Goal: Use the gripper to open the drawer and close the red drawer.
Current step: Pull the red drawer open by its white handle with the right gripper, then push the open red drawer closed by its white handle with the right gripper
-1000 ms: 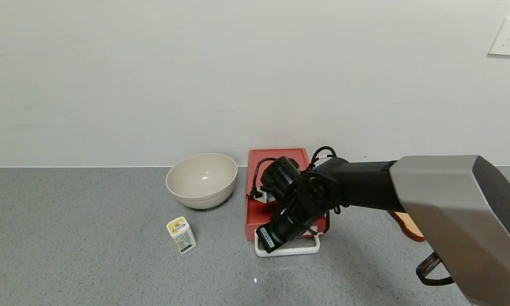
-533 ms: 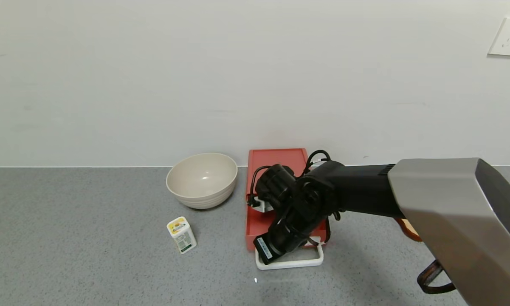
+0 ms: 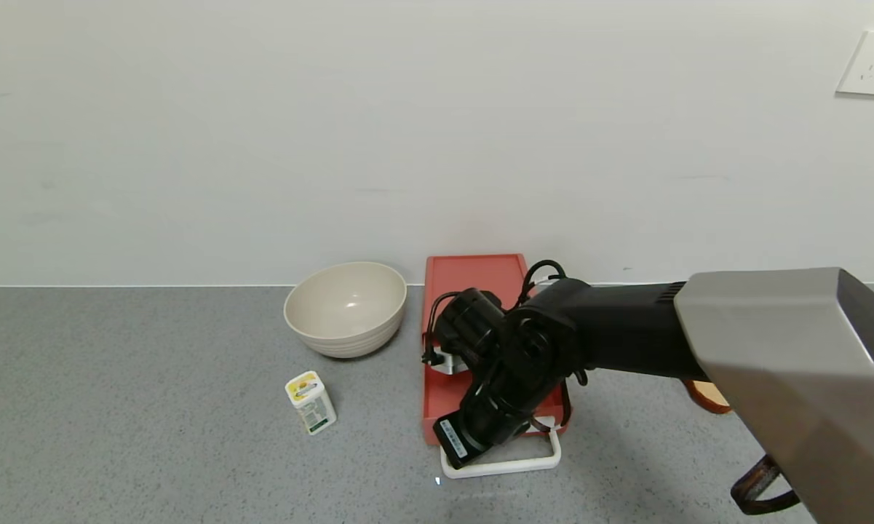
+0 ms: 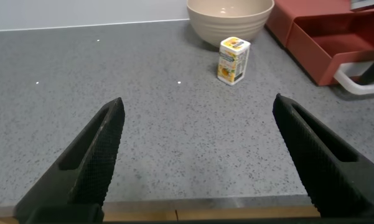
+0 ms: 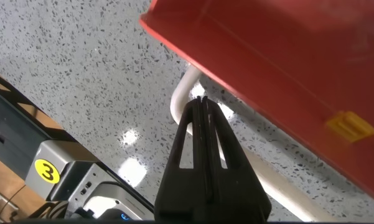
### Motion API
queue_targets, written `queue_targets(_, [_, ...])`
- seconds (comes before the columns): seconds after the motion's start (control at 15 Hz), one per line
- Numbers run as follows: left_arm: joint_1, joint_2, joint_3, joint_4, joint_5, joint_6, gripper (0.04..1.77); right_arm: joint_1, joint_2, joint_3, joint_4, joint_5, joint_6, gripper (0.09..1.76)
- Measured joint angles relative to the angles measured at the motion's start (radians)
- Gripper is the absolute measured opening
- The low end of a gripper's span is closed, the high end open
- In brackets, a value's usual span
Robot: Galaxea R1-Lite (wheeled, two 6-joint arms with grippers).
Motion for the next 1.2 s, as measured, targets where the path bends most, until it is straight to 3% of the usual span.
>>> queue_targets(1.2, [0.0,0.0,0.0,0.0,0.001,0.002,1.72,0.001,-0.17,0.045,0.014,-0.007,0.011,0.12])
